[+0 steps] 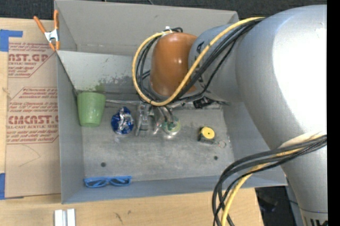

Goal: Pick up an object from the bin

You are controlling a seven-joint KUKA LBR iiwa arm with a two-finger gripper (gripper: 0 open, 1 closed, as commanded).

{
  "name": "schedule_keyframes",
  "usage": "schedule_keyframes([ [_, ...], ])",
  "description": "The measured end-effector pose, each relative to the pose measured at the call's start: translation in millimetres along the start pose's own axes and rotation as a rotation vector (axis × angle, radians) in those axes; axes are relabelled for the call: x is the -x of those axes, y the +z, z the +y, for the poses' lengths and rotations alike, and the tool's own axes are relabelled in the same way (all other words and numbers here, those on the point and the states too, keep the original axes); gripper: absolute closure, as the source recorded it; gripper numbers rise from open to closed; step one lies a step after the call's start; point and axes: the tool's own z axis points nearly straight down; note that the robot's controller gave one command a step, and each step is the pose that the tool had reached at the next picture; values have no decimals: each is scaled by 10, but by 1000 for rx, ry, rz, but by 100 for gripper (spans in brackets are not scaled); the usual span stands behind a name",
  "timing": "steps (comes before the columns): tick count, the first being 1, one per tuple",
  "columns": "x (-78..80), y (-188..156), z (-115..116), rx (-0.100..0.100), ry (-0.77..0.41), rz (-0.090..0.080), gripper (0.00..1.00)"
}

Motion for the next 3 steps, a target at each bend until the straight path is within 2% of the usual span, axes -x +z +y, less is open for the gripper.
schedule_keyframes([
  [1, -3, 3, -1, 0, 0, 1, 0],
  [2, -54, 5, 495, 0, -140, 1, 0],
  [3, -50, 5, 477, 0, -136, 1, 100],
])
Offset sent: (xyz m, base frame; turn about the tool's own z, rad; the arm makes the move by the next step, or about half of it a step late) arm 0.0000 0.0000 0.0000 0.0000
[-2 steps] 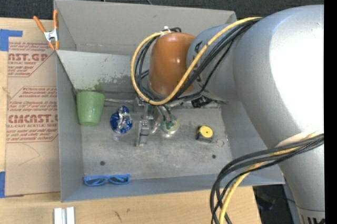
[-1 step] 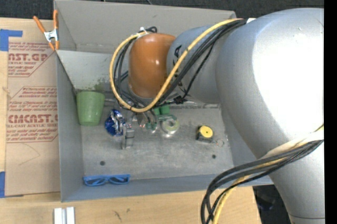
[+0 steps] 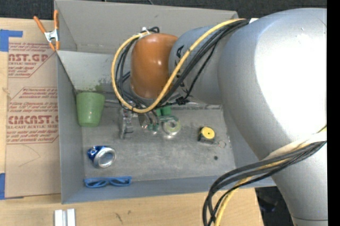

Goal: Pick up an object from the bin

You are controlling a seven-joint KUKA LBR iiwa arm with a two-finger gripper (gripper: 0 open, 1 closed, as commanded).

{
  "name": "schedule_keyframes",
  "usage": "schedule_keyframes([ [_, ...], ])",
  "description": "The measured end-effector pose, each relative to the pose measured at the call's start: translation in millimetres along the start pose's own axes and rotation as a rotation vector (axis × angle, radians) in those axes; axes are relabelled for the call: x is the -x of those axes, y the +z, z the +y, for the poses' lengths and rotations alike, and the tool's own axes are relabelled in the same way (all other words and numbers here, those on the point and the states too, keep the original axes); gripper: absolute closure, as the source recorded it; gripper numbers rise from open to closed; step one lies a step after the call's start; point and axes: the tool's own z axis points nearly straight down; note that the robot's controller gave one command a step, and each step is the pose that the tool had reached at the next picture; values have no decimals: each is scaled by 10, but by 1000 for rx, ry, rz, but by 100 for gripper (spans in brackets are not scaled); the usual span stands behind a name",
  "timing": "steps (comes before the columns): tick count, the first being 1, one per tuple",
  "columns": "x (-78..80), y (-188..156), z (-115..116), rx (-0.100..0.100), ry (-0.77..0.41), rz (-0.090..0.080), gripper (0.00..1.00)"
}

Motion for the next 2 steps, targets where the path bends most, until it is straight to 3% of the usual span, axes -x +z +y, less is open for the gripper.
schedule_keyframes([
  [1, 0, 0, -1, 0, 0, 0, 0],
  [2, -914, -142, 551, 0, -154, 2, 0],
])
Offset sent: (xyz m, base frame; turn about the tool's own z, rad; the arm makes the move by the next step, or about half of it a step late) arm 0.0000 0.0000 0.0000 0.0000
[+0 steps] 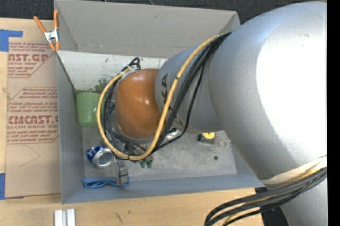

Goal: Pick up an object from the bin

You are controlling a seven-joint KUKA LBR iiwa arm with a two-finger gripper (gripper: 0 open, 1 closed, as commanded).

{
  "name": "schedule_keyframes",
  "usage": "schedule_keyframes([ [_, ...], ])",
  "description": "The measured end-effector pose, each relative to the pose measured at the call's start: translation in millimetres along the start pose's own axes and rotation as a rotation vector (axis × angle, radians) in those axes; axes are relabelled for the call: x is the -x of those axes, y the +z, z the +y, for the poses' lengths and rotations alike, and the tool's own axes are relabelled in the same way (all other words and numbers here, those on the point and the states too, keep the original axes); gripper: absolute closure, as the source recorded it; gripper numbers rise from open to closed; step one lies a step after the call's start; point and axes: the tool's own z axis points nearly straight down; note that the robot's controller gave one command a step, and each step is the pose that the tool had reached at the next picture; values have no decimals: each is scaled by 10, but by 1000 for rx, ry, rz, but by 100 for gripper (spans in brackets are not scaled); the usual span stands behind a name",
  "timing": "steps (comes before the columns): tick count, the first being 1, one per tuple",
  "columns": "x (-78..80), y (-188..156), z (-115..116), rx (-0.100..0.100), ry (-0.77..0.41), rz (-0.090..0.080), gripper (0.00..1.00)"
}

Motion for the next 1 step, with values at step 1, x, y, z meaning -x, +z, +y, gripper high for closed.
schedule_keyframes([
  [1, 11, 7, -22, 0, 5, 0, 100],
])
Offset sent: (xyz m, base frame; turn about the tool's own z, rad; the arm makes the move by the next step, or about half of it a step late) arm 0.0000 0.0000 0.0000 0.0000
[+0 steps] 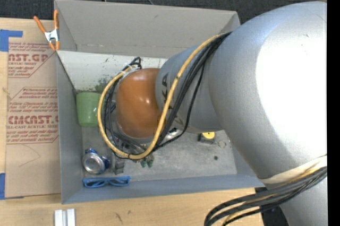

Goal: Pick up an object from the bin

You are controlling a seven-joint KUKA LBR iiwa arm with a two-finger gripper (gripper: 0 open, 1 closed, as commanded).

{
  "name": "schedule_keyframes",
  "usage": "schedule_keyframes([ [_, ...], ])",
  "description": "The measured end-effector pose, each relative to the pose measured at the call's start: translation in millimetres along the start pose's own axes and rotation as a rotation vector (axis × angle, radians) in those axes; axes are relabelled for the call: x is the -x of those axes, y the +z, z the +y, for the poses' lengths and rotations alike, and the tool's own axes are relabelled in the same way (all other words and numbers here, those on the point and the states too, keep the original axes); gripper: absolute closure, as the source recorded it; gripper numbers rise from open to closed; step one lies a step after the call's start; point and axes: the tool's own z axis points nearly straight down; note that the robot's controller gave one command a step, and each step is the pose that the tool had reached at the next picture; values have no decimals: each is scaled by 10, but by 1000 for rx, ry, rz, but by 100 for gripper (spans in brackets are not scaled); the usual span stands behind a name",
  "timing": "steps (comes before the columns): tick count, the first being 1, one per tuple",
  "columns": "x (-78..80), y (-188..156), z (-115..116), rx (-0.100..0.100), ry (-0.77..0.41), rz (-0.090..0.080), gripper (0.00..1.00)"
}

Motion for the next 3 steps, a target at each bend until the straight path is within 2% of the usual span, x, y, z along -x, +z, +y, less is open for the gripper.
schedule_keyframes([
  [1, 149, -1639, -41, 1, 38, -10, 100],
  [2, 134, -1589, -45, 0, 38, -2, 0],
  [3, -43, -484, 338, 0, -320, 5, 0],
])
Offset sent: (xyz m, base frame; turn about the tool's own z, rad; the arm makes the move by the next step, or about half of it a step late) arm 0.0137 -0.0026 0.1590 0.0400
